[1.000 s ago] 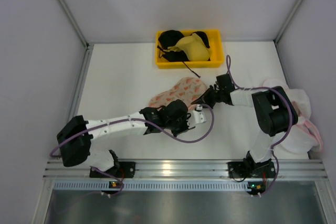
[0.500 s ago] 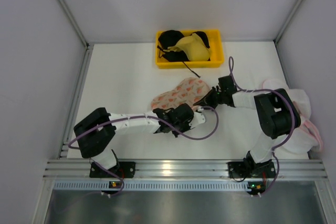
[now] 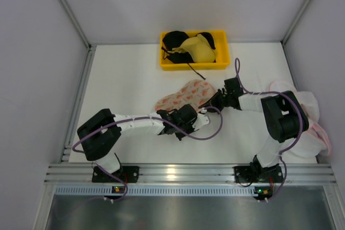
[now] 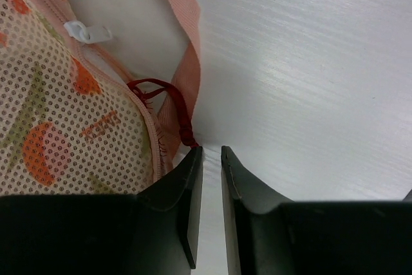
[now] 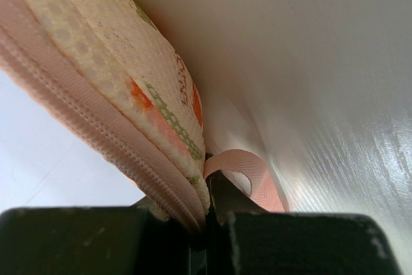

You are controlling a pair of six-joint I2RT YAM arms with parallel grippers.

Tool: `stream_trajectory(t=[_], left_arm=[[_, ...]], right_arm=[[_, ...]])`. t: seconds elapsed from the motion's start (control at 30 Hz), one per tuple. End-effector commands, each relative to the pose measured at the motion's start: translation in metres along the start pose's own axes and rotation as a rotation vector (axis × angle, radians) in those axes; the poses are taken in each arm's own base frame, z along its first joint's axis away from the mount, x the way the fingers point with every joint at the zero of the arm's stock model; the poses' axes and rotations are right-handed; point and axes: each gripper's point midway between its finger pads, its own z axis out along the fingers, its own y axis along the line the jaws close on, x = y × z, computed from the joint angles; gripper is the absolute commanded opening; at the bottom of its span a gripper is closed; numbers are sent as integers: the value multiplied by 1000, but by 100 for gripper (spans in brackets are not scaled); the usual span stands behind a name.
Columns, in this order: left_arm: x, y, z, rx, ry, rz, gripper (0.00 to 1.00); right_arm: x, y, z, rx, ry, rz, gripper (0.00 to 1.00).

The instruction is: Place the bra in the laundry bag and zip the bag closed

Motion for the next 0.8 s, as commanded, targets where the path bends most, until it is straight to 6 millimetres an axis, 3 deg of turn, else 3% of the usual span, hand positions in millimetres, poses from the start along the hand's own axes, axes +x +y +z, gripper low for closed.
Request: stream_trajectory(t=[0.0,0.3,0.4,0.77], left_arm=[[-7,-4,7,18,-40,-17,23],[6,1,14,11,-2,-46,16],[6,-2,9,26,-4,-43,0],[-14,-12,-58,84,-145,29,0]], right_arm=[[-5,4,-7,-13,-31,-12,0],[-5,2,-8,-11,-30,-21,0],[-7,3,-8,-14,-34,-35,0],[-9,-2,-13,7,-35,-38,0]])
